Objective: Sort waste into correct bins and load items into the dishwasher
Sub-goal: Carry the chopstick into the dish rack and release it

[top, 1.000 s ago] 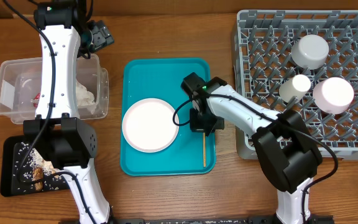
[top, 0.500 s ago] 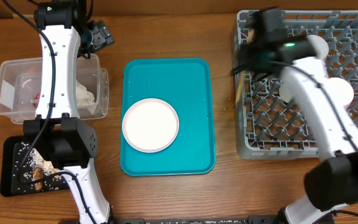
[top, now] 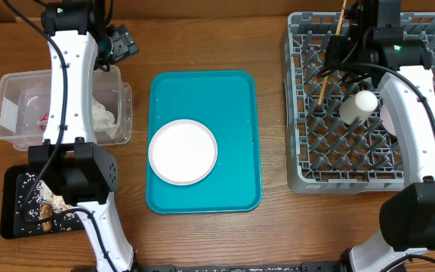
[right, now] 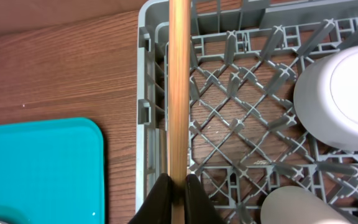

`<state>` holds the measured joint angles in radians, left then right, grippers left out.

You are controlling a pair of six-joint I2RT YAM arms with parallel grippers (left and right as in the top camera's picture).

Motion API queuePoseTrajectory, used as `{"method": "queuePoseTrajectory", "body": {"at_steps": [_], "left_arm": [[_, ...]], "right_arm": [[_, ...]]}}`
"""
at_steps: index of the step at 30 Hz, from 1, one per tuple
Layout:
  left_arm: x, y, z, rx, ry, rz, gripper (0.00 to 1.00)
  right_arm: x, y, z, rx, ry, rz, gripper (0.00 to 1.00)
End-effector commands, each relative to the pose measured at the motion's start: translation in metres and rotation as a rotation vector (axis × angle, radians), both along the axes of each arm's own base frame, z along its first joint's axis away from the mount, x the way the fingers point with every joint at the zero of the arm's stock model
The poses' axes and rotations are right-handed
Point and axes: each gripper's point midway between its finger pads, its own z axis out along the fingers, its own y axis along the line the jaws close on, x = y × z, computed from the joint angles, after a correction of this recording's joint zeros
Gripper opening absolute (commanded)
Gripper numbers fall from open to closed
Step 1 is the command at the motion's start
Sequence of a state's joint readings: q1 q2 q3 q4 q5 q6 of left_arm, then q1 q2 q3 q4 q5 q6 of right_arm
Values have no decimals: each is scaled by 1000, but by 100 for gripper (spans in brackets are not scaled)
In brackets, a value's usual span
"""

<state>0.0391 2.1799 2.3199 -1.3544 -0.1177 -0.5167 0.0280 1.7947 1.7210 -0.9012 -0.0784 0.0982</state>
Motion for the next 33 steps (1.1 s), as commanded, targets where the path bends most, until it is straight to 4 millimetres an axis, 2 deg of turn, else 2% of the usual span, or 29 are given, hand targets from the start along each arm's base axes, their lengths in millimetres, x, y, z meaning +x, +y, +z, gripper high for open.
{"method": "queuePoseTrajectory", "body": {"at_steps": [1,8,12,13,15,18,19,21,24,29,31,33], "left_arm": [[3,-1,8,13,-24,3,100],[3,-1,8,13,-24,3,100],[3,-1,8,13,-24,3,100],[3,-1,8,13,-24,3,100],[3,-1,8,13,-24,3,100],[3,-1,8,13,-24,3,100],[3,-1,8,13,-24,3,100],[3,-1,8,13,-24,3,100],[3,-1,8,13,-24,3,100],[3,-1,8,13,-24,3,100],[3,-1,8,13,-24,3,100],[3,-1,8,13,-24,3,100]], "right_arm": [[3,4,-9,-3,13,27,8],[6,4,-37,-4,81,28,8],[6,13,-49,33,114,55,11],[5,16,-50,47,118,65,13],[3,20,-51,67,125,79,29],[1,22,-51,77,135,84,38],[0,22,-52,77,139,84,45],[-2,22,-53,78,150,82,50],[-8,22,-54,96,176,58,50],[-18,48,-38,192,172,134,50],[-31,75,-24,278,171,238,53],[-45,103,-17,351,187,355,62]]}}
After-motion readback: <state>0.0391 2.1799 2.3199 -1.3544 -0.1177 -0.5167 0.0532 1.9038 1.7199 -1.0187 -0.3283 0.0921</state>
